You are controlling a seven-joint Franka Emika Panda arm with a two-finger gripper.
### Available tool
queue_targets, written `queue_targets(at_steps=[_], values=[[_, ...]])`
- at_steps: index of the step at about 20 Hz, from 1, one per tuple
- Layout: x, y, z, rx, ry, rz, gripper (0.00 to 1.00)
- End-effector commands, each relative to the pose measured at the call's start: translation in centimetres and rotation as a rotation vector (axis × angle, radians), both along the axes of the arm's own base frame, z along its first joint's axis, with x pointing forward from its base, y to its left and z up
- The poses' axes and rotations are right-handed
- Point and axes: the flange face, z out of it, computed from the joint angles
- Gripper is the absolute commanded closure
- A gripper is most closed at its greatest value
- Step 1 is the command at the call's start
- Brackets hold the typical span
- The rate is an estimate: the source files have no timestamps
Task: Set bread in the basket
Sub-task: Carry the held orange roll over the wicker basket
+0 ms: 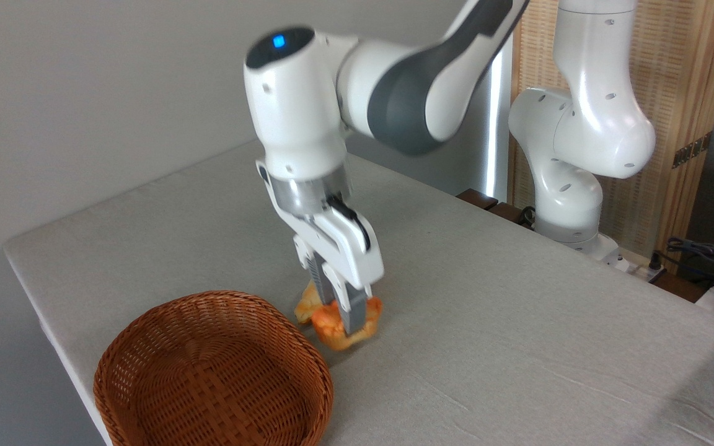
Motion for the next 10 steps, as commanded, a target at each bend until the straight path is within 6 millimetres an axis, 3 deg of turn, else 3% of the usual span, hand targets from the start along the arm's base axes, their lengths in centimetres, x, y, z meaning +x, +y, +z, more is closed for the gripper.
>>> queue_targets(at_steps=[1,3,6,8,10], values=[[0.8,-0.4,4.7,-0.034,-0.035,-0.014,0.53],[1.4,-2.1,6.7,-0.042,-0.084,-0.039,0.53],[2.8,-3.6,8.1,-0.063,-0.157,-0.044,0.53],[3.5,-5.8,8.2,-0.079,-0.185,-0.047,0.53],[4.8,-6.2,7.8,-0.083,-0.194,0.036,0.53]])
